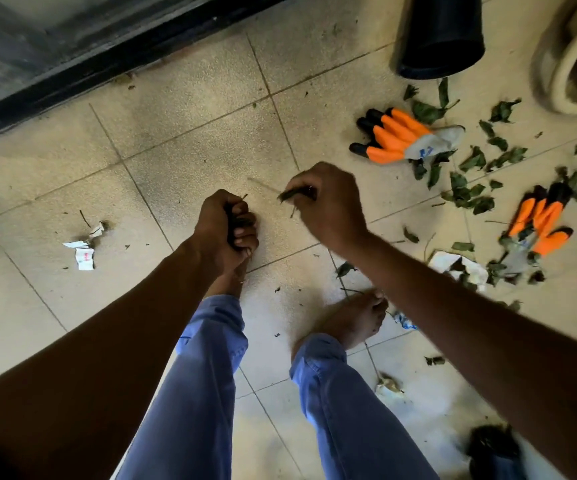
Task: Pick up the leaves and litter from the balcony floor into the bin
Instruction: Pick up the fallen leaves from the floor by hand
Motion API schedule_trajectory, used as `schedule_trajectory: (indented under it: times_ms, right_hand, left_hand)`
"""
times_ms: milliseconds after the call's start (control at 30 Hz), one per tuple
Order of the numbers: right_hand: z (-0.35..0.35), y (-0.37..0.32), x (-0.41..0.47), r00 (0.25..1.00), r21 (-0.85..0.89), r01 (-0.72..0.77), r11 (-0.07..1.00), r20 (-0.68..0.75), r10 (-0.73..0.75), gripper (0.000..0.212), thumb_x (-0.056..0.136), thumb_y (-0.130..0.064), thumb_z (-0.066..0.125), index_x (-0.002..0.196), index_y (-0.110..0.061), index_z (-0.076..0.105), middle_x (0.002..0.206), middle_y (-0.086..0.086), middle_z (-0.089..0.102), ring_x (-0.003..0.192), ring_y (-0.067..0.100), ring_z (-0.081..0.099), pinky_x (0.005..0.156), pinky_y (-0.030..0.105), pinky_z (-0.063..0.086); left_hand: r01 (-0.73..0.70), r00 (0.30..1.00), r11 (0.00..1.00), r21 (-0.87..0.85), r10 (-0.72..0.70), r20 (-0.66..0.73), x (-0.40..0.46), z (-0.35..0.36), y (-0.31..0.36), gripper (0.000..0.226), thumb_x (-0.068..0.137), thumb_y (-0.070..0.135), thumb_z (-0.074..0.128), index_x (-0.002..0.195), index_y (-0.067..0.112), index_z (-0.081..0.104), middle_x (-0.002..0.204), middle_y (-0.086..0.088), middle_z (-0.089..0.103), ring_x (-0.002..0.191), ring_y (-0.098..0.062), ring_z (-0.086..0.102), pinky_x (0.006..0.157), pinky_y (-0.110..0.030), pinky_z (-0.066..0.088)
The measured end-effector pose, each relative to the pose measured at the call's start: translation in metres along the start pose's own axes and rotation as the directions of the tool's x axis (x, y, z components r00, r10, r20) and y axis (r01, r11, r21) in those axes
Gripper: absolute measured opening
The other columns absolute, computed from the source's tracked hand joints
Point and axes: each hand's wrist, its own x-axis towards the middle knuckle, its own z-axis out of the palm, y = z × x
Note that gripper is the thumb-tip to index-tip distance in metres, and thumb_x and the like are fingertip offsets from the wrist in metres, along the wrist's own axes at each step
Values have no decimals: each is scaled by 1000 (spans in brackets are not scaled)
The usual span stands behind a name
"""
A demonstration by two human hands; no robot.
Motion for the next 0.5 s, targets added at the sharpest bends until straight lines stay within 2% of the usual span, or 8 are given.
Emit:
schedule_trajectory:
  times_ms: [133,200,267,333,400,433,500]
  right_hand:
    - [-4,-27,-52,997,-45,31,999,75,-27,14,75,-11,72,84,-17,79,85,3,68,78,18,64,70,31,52]
    - [-1,-34,-63,998,-41,-32,999,59,35,19,71,-11,67,84,-20,80,83,4,68,76,21,64,68,35,53]
    - [0,-38,-68,991,-17,-130,991,-17,130,23,72,-8,65,84,-21,80,83,4,69,75,23,65,67,36,53]
    - [-3,-39,-69,969,33,-222,975,-103,224,25,72,-5,65,86,-20,80,85,5,72,79,24,68,68,37,55]
    - [-6,-38,-70,942,24,-303,953,-144,303,26,74,-5,66,89,-21,80,88,4,74,83,25,69,69,35,55]
    - [-6,-38,-71,935,-23,-330,944,-146,323,25,77,-7,66,91,-22,80,90,2,74,85,26,69,68,33,53]
    - [-3,-38,-74,935,-141,-344,928,-138,326,22,85,-14,62,100,-23,75,94,0,72,88,26,67,65,29,42]
  left_hand:
    - [-14,1000,997,82,15,-6,-4,25,-18,34,90,27,45,57,20,37,55,4,26,44,-12,24,39,-18,22]
    - [8,1000,991,130,-10,17,-13,41,-27,39,93,28,47,55,19,39,47,4,31,39,-13,32,37,-16,28]
    - [-30,999,981,191,23,40,-19,55,-38,43,100,20,42,57,18,45,43,3,41,35,-11,43,37,-16,35]
    - [-69,997,976,207,62,42,-25,64,-49,34,101,18,41,68,16,48,56,2,52,48,-10,54,50,-20,45]
    - [-4,998,986,165,-6,64,-24,70,-56,28,97,24,44,70,18,45,71,-1,47,63,-14,54,64,-25,45]
    - [9,998,981,196,-20,55,-20,69,-59,27,96,25,46,70,18,45,72,-1,46,65,-15,53,65,-25,46]
    - [2,1000,966,259,0,-7,-17,72,-65,27,96,26,48,69,18,46,69,0,47,62,-14,52,58,-20,46]
